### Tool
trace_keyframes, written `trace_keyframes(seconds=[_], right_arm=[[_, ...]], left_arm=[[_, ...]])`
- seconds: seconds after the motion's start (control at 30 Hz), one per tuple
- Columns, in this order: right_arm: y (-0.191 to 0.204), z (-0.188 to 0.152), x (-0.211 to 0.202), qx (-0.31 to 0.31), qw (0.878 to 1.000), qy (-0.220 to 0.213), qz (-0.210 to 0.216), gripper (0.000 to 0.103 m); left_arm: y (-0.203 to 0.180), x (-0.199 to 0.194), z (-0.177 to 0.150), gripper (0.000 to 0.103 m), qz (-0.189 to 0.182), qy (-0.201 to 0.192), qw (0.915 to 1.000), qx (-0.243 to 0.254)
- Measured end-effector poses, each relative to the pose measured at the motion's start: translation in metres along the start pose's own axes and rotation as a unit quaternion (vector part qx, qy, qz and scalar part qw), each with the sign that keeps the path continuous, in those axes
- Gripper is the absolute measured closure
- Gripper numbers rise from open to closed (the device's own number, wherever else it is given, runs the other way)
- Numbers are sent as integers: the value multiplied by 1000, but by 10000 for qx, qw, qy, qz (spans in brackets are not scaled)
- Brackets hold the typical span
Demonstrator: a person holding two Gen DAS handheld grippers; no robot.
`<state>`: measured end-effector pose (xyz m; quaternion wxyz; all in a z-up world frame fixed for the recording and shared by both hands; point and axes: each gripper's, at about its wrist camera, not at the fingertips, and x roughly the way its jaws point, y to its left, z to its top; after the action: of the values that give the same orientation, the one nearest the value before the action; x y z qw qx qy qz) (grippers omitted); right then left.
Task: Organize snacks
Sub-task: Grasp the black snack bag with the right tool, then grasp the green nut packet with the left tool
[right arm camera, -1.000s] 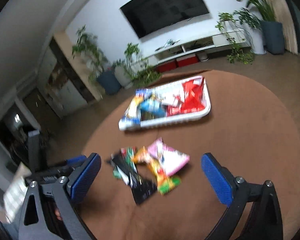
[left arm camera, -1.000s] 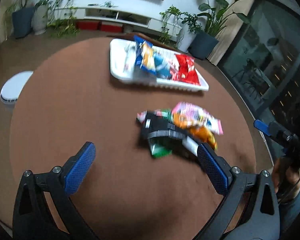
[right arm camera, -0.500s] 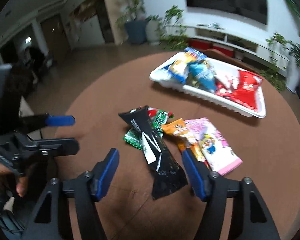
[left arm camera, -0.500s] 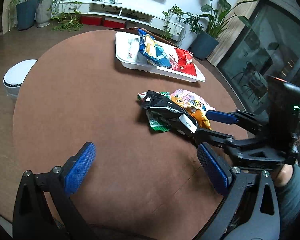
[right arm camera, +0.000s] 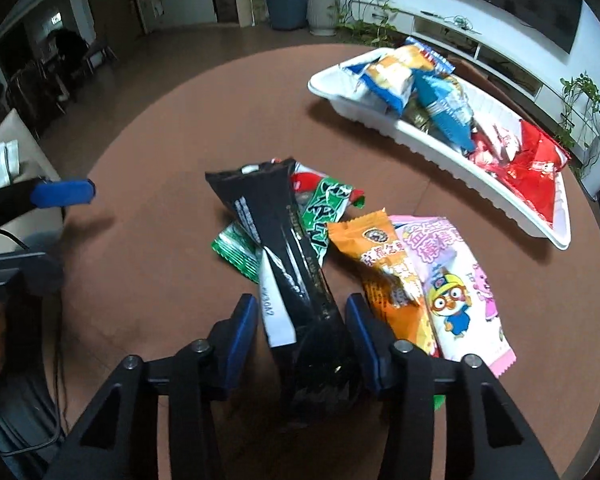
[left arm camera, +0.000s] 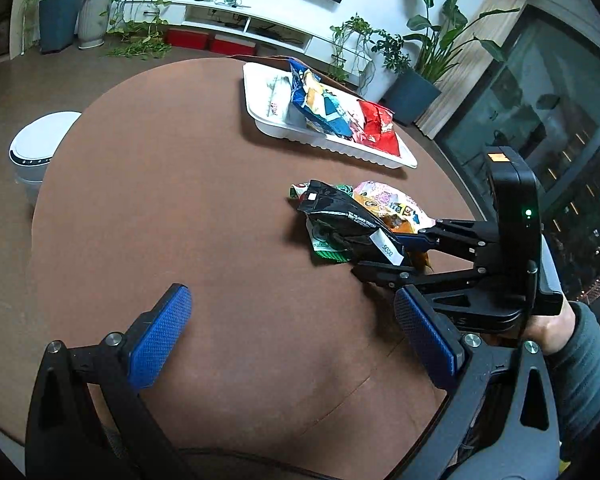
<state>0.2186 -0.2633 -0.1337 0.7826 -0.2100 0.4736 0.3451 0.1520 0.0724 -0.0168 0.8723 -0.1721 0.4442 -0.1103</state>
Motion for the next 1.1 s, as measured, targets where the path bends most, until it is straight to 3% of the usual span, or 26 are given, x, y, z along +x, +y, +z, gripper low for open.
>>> trace_keyframes(seconds=[0.3, 0.67, 0.87, 1.1], right_arm=[[7, -10, -7, 82, 9999, 43, -108, 69], [-15, -73, -51, 1530, 9872, -407, 191, 71], [-18, -93, -69, 1775, 9828, -500, 76, 71], [-28, -106, -66, 1944, 9798, -461, -11, 71]], left_arm=[[0, 2, 5, 0, 106, 22, 9999, 11], [-29, 40, 38, 0, 333, 333, 9976, 507], [-50, 84, 69, 0, 658, 797, 9894, 1017], [-66, 129, 84, 1, 1115, 1397, 9689, 1709]])
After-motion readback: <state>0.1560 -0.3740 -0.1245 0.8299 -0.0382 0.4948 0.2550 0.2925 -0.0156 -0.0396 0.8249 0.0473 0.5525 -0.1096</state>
